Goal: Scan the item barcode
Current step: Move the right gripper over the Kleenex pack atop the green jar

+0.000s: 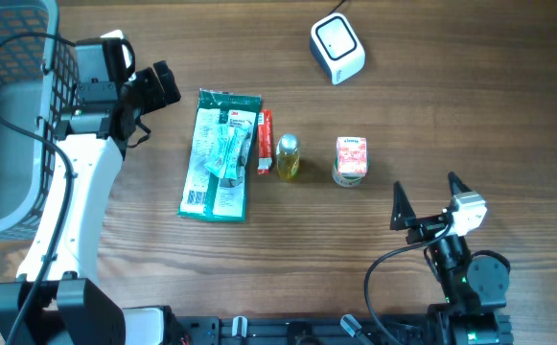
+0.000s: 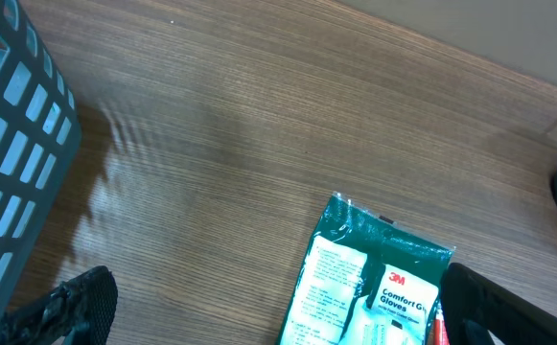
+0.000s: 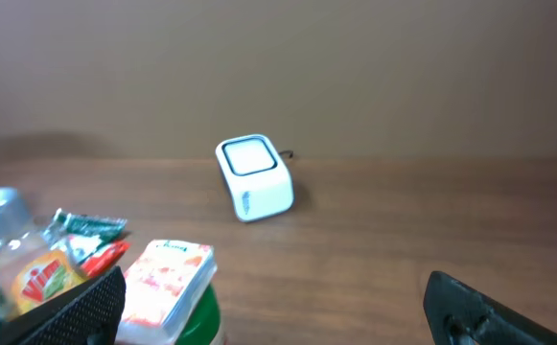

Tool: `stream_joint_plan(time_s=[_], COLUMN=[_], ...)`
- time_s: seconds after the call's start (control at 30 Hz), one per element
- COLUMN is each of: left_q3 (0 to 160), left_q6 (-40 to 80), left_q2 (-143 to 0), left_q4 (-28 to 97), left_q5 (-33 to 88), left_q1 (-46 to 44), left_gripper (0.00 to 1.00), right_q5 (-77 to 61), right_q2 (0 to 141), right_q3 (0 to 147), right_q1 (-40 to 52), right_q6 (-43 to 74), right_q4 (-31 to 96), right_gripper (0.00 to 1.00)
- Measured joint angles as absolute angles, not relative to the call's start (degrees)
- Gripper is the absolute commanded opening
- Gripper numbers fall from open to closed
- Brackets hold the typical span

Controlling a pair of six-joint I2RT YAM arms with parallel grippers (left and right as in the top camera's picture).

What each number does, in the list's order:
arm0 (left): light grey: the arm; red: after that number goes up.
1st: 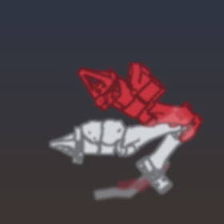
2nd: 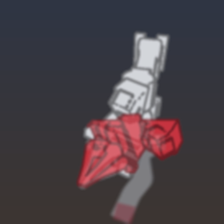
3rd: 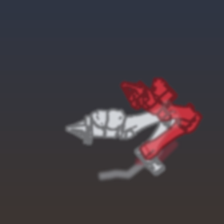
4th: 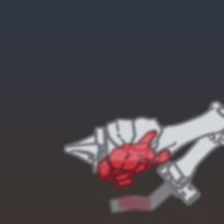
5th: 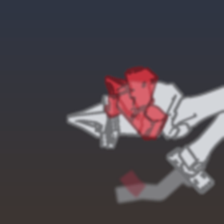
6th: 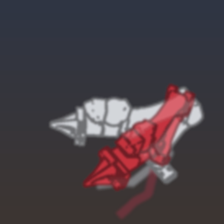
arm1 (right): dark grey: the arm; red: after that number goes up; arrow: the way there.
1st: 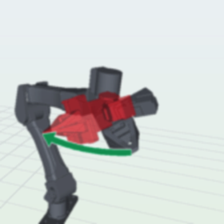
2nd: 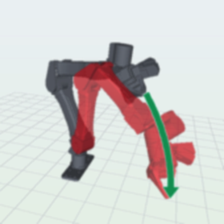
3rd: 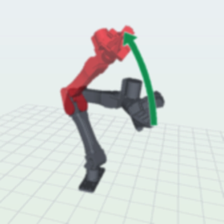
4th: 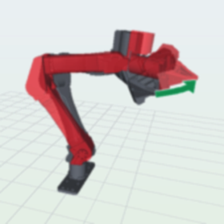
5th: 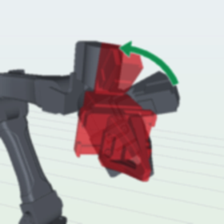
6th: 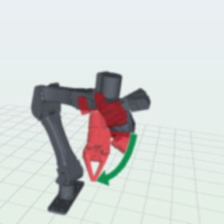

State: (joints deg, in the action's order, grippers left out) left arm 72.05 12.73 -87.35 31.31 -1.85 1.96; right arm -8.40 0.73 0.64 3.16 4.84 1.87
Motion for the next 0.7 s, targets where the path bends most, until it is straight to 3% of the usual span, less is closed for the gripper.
stream_joint_plan(time_s=[0.1,0.3,0.57,0.67,0.7], left_q3=[72.1,72.1,72.1,72.1,72.1], left_q6=[12.7,12.7,12.7,12.7,12.7], left_q2=[-87.4,-87.4,-87.4,-87.4,-87.4], left_q4=[31.3,31.3,31.5,31.4,31.4], left_q5=[-1.8,-1.8,-1.9,-1.9,-1.9], left_q1=[2.0,2.0,2.0,2.0,2.0], left_gripper=[1.0,1.0,1.0,1.0,1.0], right_q5=[-9.0,-9.0,-12.1,-19.6,-22.0], right_q2=[0.9,11.5,50.2,60.8,63.4], right_q3=[4.2,26.2,70.0,76.6,76.6], right_q1=[3.2,3.2,3.1,3.0,3.0], right_q6=[5.3,5.3,5.1,5.1,4.8], right_q4=[8.5,22.4,56.5,56.6,57.7], right_gripper=[0.99,1.0,0.98,0.6,0.55])
